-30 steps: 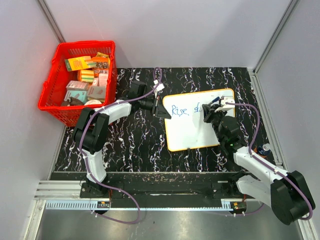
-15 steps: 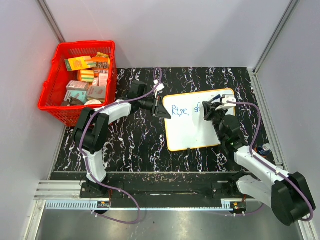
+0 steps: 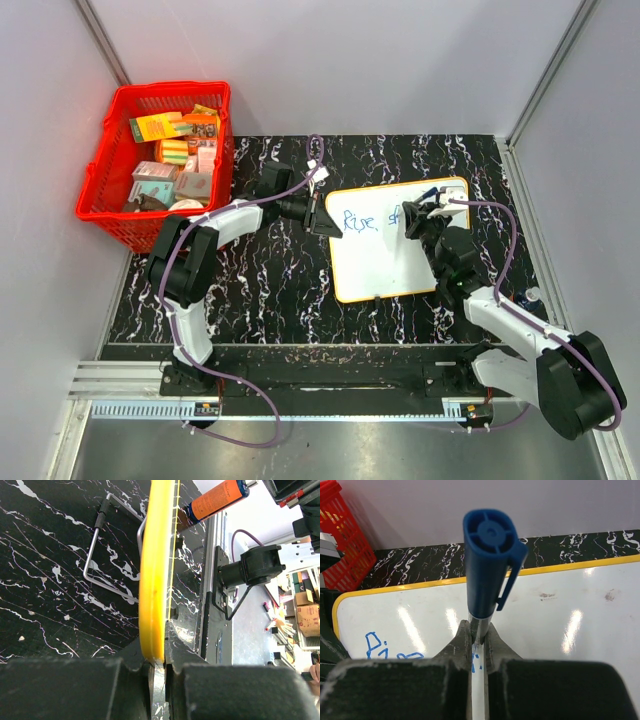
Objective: Write a sentence on the whiteboard
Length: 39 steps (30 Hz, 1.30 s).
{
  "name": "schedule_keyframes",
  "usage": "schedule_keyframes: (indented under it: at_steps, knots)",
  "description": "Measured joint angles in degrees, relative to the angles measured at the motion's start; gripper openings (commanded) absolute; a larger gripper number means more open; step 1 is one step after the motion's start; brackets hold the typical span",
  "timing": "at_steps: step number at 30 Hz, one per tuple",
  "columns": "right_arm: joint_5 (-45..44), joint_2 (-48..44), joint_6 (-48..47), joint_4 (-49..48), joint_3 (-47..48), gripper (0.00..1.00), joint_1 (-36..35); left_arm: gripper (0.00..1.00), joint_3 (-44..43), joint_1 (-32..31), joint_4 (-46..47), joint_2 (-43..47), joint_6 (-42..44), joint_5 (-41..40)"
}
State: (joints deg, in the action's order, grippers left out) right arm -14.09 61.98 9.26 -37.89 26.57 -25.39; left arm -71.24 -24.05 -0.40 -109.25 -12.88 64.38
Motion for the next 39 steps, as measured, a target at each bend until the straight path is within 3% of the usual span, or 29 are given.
schedule_keyframes:
  at_steps: [32, 39]
  knots:
    - [-0.33, -2.93, 1.40, 1.14, -2.99, 0.00, 0.00, 0.00, 0.00, 0.00, -0.02, 0.00, 0.00, 0.00]
    - [-0.33, -7.89, 1.53, 3.54, -3.32, 0.00, 0.00, 0.00, 0.00, 0.00, 0.02, 0.00, 0.00, 0.09]
